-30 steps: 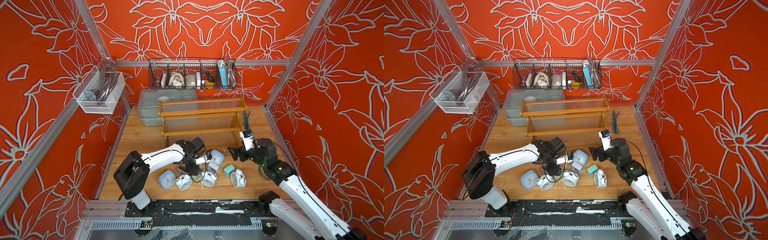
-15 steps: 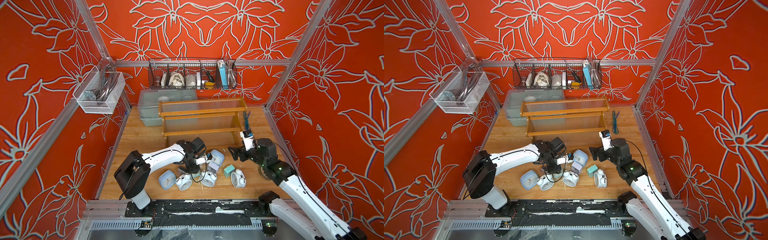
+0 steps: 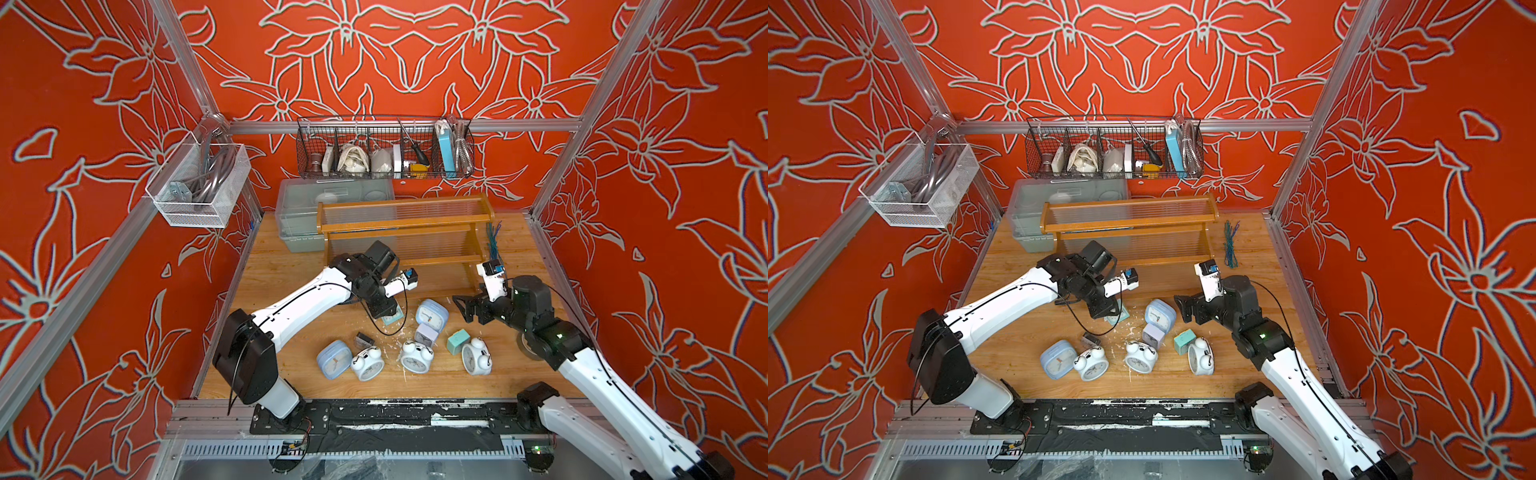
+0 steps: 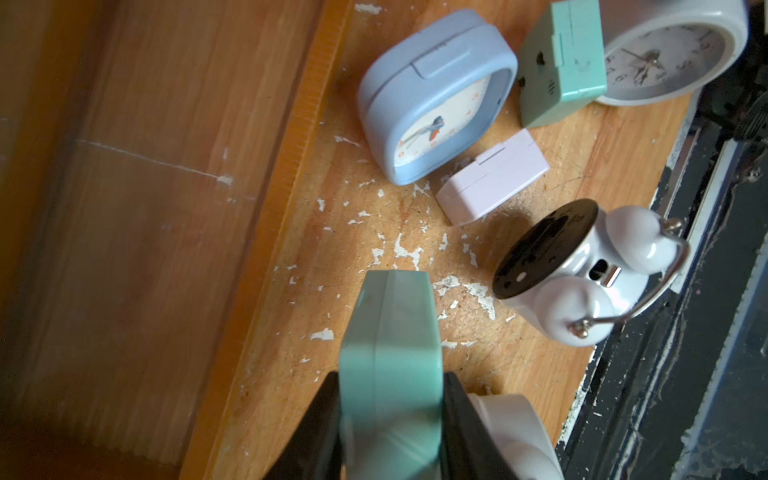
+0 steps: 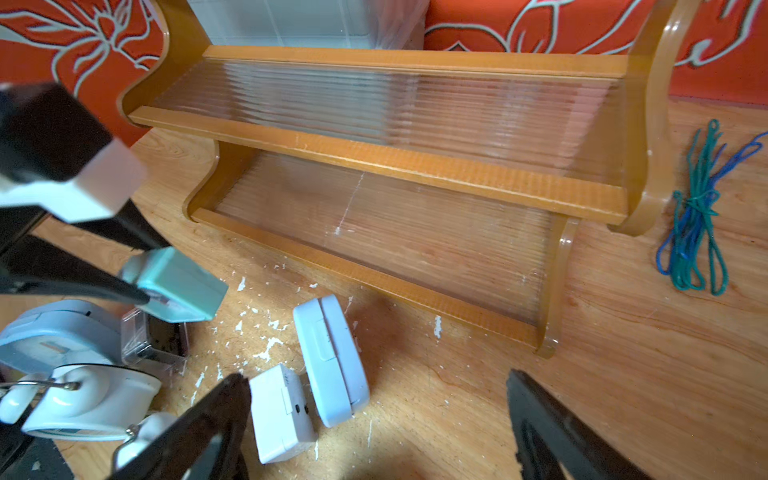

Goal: Place the alarm clocks on the shelf by style
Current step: Pick up the alarm from the center of the board.

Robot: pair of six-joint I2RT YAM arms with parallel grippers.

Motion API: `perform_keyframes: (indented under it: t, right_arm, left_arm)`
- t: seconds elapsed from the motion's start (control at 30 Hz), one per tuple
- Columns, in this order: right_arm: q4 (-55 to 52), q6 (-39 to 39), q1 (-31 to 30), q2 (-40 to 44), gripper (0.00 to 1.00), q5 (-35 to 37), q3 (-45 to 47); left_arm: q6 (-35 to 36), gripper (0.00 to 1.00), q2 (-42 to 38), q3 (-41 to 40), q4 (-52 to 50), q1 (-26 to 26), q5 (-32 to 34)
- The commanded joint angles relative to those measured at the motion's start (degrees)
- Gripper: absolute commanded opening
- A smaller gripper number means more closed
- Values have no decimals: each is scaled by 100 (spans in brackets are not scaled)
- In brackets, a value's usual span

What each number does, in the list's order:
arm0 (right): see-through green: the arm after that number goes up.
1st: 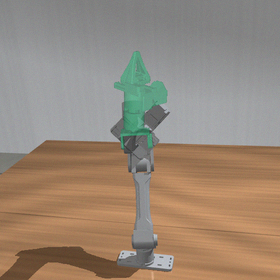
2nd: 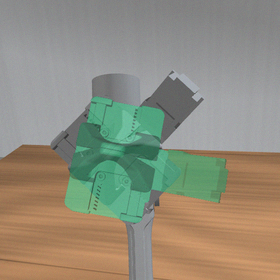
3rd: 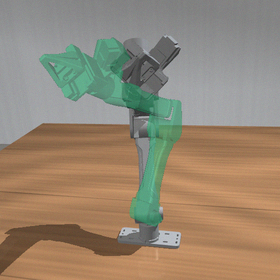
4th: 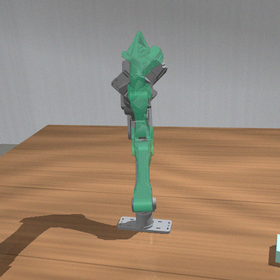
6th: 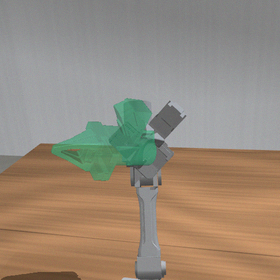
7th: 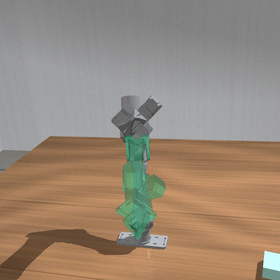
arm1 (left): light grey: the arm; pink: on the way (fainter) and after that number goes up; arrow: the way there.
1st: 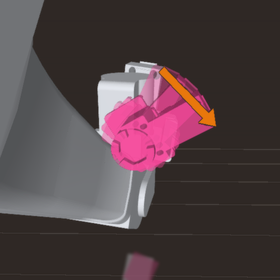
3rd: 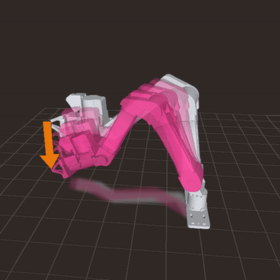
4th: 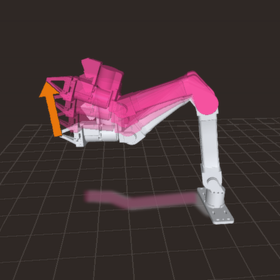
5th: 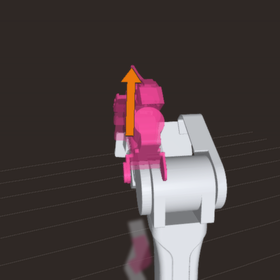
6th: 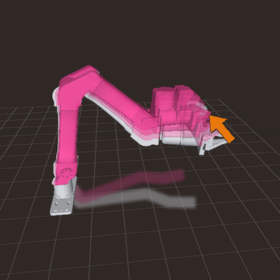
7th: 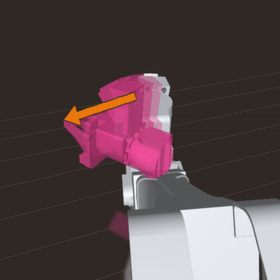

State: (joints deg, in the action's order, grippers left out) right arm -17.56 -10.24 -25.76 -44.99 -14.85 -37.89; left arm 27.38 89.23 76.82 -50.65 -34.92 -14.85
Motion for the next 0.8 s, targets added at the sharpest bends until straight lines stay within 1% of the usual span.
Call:
perform_keyframes:
  t: [0.0,0.17,0.23,0.33,0.4,0.43,0.57,0.67,0.77]
  right_arm:
    - [214,-27,-223,-86,100,-268,-158]
    - [625,375,-527,-403,100,-713,-185]
    - [689,520,-627,-596,99,-743,-296]
    - [1009,519,-780,-866,100,-897,-351]
    - [1301,570,-991,-1016,100,-1006,-320]
    - [1413,602,-1111,-1073,99,-928,-303]
    - [1965,813,-1780,-1241,100,-177,-158]
    - [2559,718,-2114,-1299,100,427,40]
    - [3327,546,-2328,-1368,100,666,308]
  left_arm:
    - [5,33,-96,278,-591,146,-101]
    - [362,32,-358,356,-843,263,-141]
    - [454,32,-389,470,-1032,275,-174]
    - [389,32,-376,652,-1209,291,-179]
    - [232,32,-331,732,-1236,292,-117]
    - [154,32,-298,766,-1249,291,-71]
    - [-267,33,-131,907,-1296,292,116]
    - [-539,33,-47,1006,-1312,292,184]
    - [-772,33,-11,1055,-1295,290,135]
